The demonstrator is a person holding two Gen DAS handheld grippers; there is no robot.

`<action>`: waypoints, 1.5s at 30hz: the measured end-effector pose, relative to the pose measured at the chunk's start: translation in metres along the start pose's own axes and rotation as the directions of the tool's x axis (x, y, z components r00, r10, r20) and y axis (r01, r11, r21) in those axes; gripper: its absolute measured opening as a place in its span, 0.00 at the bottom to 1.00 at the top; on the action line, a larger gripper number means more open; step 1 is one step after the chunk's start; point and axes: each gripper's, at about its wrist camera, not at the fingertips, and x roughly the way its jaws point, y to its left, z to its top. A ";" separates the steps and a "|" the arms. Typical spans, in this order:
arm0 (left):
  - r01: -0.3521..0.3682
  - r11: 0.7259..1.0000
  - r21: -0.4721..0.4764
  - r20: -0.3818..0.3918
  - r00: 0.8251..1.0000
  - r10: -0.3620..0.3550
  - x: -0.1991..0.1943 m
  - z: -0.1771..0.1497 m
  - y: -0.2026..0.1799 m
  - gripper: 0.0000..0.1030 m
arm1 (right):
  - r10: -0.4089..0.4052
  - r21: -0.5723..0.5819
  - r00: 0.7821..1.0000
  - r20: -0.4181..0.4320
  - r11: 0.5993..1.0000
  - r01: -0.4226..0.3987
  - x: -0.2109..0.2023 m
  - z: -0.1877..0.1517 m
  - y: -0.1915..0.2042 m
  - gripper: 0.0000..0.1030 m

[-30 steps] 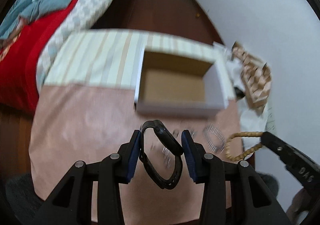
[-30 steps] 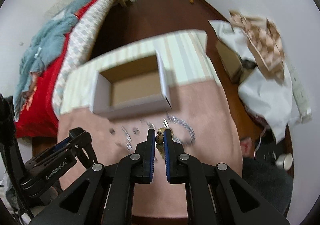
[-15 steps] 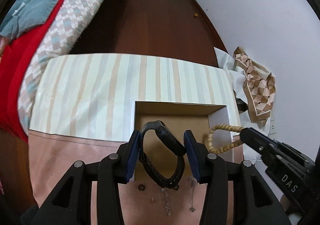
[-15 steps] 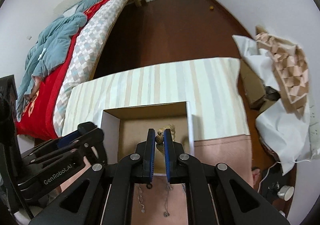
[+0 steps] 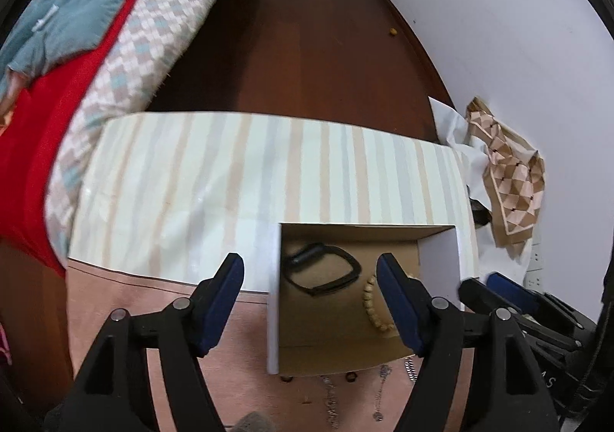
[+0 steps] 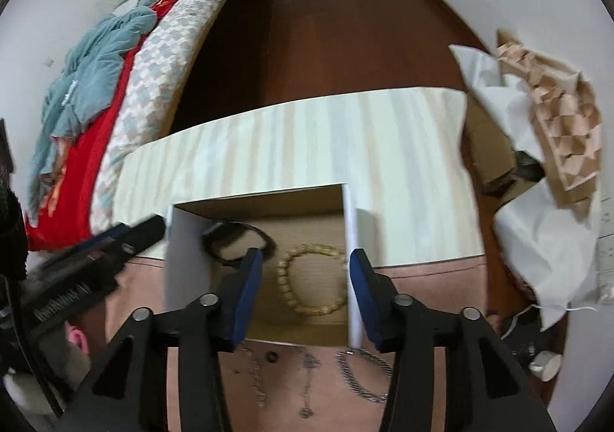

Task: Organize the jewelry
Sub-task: 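Carry the bead bracelet and watch band into the white box and release both, then withdraw both tools from the box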

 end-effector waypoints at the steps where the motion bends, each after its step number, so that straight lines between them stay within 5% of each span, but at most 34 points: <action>1: -0.018 1.000 0.004 0.013 1.000 0.018 -0.003 -0.001 0.002 0.71 | -0.025 -0.006 1.000 0.002 1.000 0.025 -0.002 -0.002 0.000 0.59; 3: -0.075 0.997 0.012 0.047 0.996 0.074 -0.010 -0.005 0.003 0.87 | -0.093 -0.033 0.995 0.022 0.995 0.094 -0.007 -0.010 0.002 0.81; 5: -0.131 0.991 0.024 0.080 0.988 0.129 -0.015 -0.012 0.005 0.98 | -0.159 -0.061 0.987 0.031 0.985 0.161 -0.007 -0.017 0.005 0.90; 11: -0.214 0.976 0.049 0.103 0.973 0.208 -0.017 -0.034 0.011 1.00 | -0.235 -0.102 0.971 0.047 0.966 0.238 -0.001 -0.035 0.010 0.98; 20: -0.239 0.970 0.036 0.131 0.964 0.233 -0.038 -0.052 0.014 1.00 | -0.258 -0.106 0.960 0.107 0.957 0.269 -0.024 -0.049 0.019 0.98; 39: -0.224 0.974 0.029 0.283 0.936 0.207 -0.144 -0.111 0.002 1.00 | -0.262 -0.093 0.915 0.308 0.948 0.303 -0.141 -0.105 0.041 0.98; 45: -0.219 0.976 0.005 0.297 0.932 0.208 -0.161 -0.128 0.008 1.00 | -0.221 -0.083 0.915 0.338 0.961 0.263 -0.169 -0.123 0.044 0.98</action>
